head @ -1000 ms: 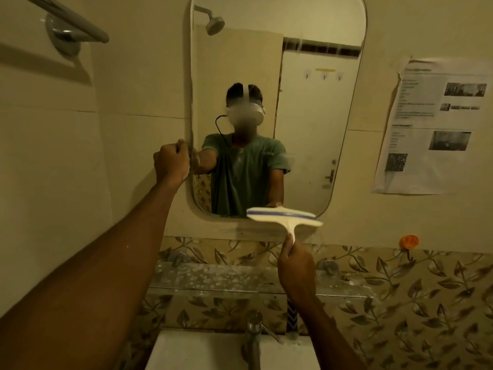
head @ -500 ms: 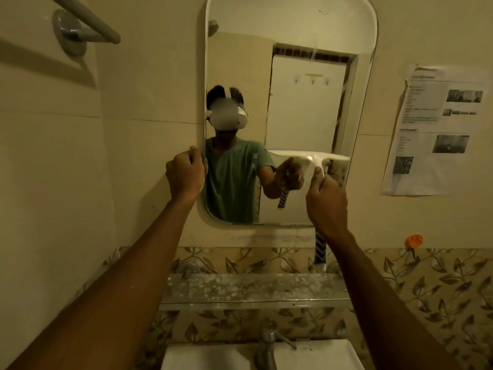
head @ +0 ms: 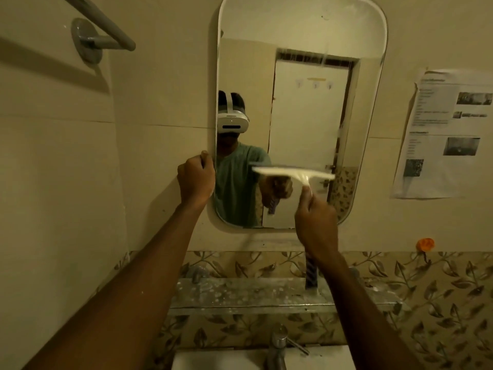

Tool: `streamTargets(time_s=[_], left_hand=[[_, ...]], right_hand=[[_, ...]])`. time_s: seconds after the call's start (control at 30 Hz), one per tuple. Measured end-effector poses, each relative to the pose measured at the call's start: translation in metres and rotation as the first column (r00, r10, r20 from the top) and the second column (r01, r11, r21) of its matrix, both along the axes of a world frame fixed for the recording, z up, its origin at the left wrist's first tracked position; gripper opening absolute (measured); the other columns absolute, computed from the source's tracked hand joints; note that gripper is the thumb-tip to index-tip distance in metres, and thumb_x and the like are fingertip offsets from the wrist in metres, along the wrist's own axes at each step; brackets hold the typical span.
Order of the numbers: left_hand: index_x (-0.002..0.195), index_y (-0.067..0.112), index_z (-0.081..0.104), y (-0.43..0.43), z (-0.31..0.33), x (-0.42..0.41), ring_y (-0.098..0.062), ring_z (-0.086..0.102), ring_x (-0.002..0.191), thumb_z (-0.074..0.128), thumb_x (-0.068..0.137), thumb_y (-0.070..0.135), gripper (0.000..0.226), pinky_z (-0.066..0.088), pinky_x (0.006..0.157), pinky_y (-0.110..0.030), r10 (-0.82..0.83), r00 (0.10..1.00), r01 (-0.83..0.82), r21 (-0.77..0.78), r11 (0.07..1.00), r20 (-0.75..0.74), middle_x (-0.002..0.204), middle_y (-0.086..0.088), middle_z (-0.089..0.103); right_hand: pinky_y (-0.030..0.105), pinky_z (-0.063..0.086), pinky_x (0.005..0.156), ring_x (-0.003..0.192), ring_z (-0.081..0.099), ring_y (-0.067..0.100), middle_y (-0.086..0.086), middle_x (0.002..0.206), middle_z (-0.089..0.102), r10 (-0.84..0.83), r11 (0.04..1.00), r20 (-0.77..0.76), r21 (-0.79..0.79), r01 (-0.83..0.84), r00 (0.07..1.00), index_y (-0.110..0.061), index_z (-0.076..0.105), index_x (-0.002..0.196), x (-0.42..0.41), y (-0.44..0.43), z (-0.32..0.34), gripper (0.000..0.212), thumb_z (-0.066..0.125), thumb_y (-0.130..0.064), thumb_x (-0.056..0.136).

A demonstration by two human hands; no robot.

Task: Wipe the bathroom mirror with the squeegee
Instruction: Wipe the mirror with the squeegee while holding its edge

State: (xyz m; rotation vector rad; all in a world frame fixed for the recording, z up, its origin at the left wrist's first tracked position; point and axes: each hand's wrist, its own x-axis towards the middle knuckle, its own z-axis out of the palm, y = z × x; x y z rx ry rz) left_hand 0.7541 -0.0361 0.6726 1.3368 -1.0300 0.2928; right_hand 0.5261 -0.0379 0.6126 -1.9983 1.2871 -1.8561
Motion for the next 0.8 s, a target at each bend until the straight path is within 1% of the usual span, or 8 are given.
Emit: streamTargets(time_s=[0.07, 0.13, 0.2, 0.3, 0.43, 0.5, 0.63, 0.8], left_hand=[[0.068, 0.005, 0.063, 0.000, 0.001, 0.000, -0.015, 0.054, 0.050, 0.036, 0.101, 0.028, 0.049, 0.038, 0.048, -0.021, 0.010, 1.000, -0.010, 0.000, 1.000, -0.007, 0.056, -0.008, 0.057], [0.068, 0.005, 0.063, -0.002, 0.001, 0.000, -0.021, 0.059, 0.055, 0.036, 0.101, 0.030, 0.050, 0.046, 0.053, -0.028, 0.002, 0.999, -0.002, 0.005, 1.000, -0.032, 0.058, -0.010, 0.060], [0.070, 0.002, 0.064, -0.003, 0.001, 0.001, -0.026, 0.063, 0.058, 0.036, 0.101, 0.032, 0.051, 0.055, 0.060, -0.039, -0.026, 0.997, 0.027, 0.009, 1.000, -0.070, 0.062, -0.014, 0.064], [0.073, 0.000, 0.065, -0.004, 0.002, 0.003, -0.031, 0.065, 0.062, 0.037, 0.100, 0.034, 0.052, 0.056, 0.065, -0.047, -0.058, 0.992, 0.061, 0.020, 0.998, -0.108, 0.066, -0.018, 0.065], [0.075, 0.000, 0.065, -0.003, 0.002, 0.004, -0.034, 0.065, 0.068, 0.038, 0.100, 0.034, 0.050, 0.056, 0.068, -0.049, -0.076, 0.990, 0.079, 0.024, 0.997, -0.122, 0.069, -0.020, 0.066], [0.076, 0.001, 0.065, -0.003, 0.002, 0.004, -0.035, 0.065, 0.076, 0.038, 0.100, 0.034, 0.049, 0.056, 0.072, -0.050, -0.083, 0.989, 0.090, 0.049, 0.995, -0.126, 0.073, -0.019, 0.066], [0.075, 0.005, 0.065, 0.002, 0.003, 0.001, -0.032, 0.065, 0.071, 0.037, 0.100, 0.036, 0.049, 0.056, 0.072, -0.049, -0.100, 0.984, 0.112, 0.073, 0.991, -0.147, 0.073, -0.017, 0.067], [0.063, 0.020, 0.058, 0.004, 0.006, 0.001, -0.013, 0.059, 0.050, 0.035, 0.099, 0.044, 0.050, 0.054, 0.055, -0.028, -0.097, 0.973, 0.117, 0.090, 0.989, -0.209, 0.058, -0.001, 0.062]], right_hand=[[0.004, 0.036, 0.040, 0.051, 0.053, -0.010, -0.011, 0.052, 0.049, 0.008, 0.999, -0.016, -0.042, -0.009, 1.000, -0.029, 0.047, 0.064, 0.011, -0.005, 0.037, 0.044, 0.033, -0.038, 0.104], [0.003, 0.037, 0.043, 0.056, 0.055, -0.012, -0.011, 0.056, 0.052, 0.026, 0.999, -0.023, -0.036, -0.027, 0.999, -0.029, 0.049, 0.069, 0.019, -0.008, 0.043, 0.040, 0.033, -0.040, 0.104], [0.005, 0.038, 0.042, 0.055, 0.055, -0.011, -0.009, 0.057, 0.053, 0.051, 0.999, -0.033, 0.007, -0.051, 0.998, -0.026, 0.052, 0.074, 0.023, -0.008, 0.017, 0.037, 0.035, -0.039, 0.103], [0.013, 0.033, 0.035, 0.041, 0.051, 0.002, -0.006, 0.052, 0.052, 0.044, 0.990, -0.105, 0.139, -0.029, 0.993, -0.024, 0.054, 0.073, 0.025, 0.003, -0.056, 0.040, 0.033, -0.041, 0.102], [0.033, 0.047, 0.045, 0.048, 0.056, 0.013, 0.000, 0.057, 0.059, 0.027, 0.970, -0.223, 0.241, 0.028, 0.975, -0.011, 0.064, 0.085, 0.019, 0.017, -0.114, 0.045, 0.033, -0.038, 0.103], [0.036, 0.050, 0.047, 0.048, 0.056, 0.013, 0.000, 0.057, 0.059, 0.046, 0.979, -0.241, 0.202, 0.004, 0.969, -0.012, 0.064, 0.084, 0.012, 0.018, -0.107, 0.042, 0.035, -0.036, 0.103], [0.015, 0.035, 0.041, 0.040, 0.047, 0.005, -0.005, 0.052, 0.052, 0.158, 0.987, -0.403, 0.051, -0.150, 0.902, -0.023, 0.057, 0.079, 0.010, 0.017, -0.053, 0.037, 0.036, -0.043, 0.101], [0.028, 0.044, 0.049, 0.050, 0.050, 0.011, -0.005, 0.061, 0.053, 0.216, 0.957, -0.669, 0.001, -0.289, 0.711, -0.024, 0.054, 0.078, 0.020, -0.004, 0.022, 0.034, 0.040, -0.046, 0.100]])
